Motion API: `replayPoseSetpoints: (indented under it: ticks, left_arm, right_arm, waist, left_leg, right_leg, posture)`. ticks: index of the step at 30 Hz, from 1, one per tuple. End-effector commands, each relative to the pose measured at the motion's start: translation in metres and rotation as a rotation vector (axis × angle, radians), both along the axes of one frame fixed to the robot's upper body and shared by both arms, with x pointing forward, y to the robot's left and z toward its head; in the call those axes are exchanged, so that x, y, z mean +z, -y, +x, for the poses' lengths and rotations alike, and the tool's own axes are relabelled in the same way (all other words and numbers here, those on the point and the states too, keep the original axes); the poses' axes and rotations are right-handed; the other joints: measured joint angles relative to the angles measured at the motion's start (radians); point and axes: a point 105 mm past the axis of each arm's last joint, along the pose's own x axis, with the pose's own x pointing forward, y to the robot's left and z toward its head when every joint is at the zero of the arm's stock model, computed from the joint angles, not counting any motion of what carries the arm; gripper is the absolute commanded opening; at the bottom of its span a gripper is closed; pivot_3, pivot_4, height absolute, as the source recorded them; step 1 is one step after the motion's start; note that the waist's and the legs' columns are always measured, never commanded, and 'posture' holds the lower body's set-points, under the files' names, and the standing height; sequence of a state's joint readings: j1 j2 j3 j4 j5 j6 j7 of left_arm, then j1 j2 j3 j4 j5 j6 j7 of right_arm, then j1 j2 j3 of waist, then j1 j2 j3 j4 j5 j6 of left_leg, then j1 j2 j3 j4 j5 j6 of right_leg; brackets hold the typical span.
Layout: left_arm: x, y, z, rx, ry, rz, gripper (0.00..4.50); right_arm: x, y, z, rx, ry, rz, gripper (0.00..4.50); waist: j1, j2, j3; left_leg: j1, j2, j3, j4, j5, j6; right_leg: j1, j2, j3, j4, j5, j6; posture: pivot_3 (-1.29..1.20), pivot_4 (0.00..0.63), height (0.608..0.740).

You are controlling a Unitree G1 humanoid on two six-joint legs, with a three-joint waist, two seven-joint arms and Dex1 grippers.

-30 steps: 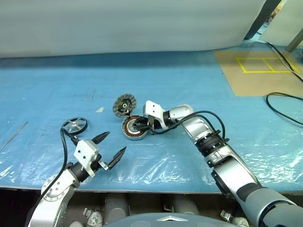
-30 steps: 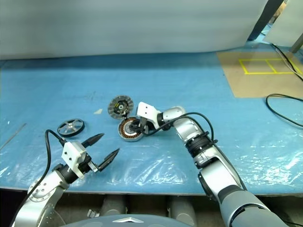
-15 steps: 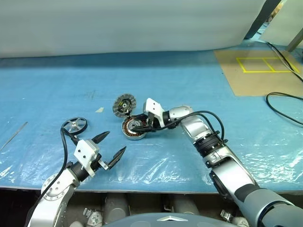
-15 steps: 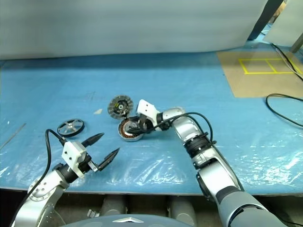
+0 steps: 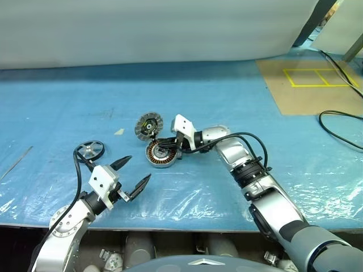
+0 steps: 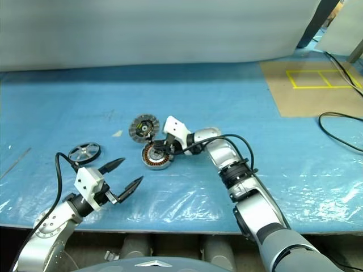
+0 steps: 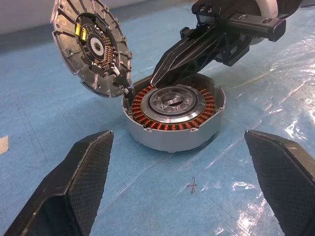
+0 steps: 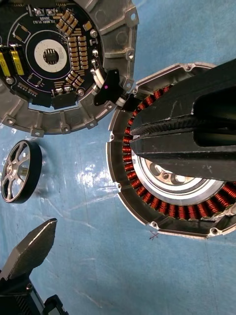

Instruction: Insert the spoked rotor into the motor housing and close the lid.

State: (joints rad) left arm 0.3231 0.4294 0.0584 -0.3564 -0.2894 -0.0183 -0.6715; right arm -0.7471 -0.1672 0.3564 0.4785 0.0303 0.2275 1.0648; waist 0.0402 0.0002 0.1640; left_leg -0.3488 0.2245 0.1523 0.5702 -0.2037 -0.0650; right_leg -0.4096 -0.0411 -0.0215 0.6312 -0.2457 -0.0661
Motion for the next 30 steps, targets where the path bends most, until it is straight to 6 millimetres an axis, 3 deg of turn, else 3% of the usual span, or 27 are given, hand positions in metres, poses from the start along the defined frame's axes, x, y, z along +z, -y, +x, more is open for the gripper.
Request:
replayPoseSetpoints:
  ticks: [1, 12, 30]
  left_arm:
    - [0.009, 0.000, 0.000, -0.007, 0.028, 0.003, 4.50]
    - [0.010, -0.002, 0.001, -0.007, 0.028, 0.014, 4.50]
    - [0.008, -0.006, 0.004, -0.013, 0.027, 0.030, 4.50]
  right_arm:
    - [0.000, -0.004, -0.003, 0.019, 0.021, -0.002, 0.05]
    - [-0.011, -0.004, -0.011, 0.038, 0.004, -0.032, 0.05]
    - [-0.008, -0.008, -0.021, 0.103, 0.011, -0.018, 0.05]
  waist:
    - [0.000, 0.000, 0.000]
    - [0.000, 0.000, 0.000]
    - [-0.001, 0.000, 0.000]
  left_leg:
    - [0.000, 0.000, 0.000, 0.000, 0.000, 0.000]
    - [0.000, 0.000, 0.000, 0.000, 0.000, 0.000]
    - [0.000, 0.000, 0.000, -0.006, 0.000, 0.000]
  right_leg:
    - [0.000, 0.000, 0.000, 0.000, 0.000, 0.000]
    - [0.000, 0.000, 0.000, 0.000, 0.000, 0.000]
    - [0.001, 0.000, 0.000, -0.007, 0.000, 0.000]
  posture:
    - [0.00, 0.150, 0.740]
    - [0.00, 0.150, 0.740]
    - [0.00, 0.150, 0.740]
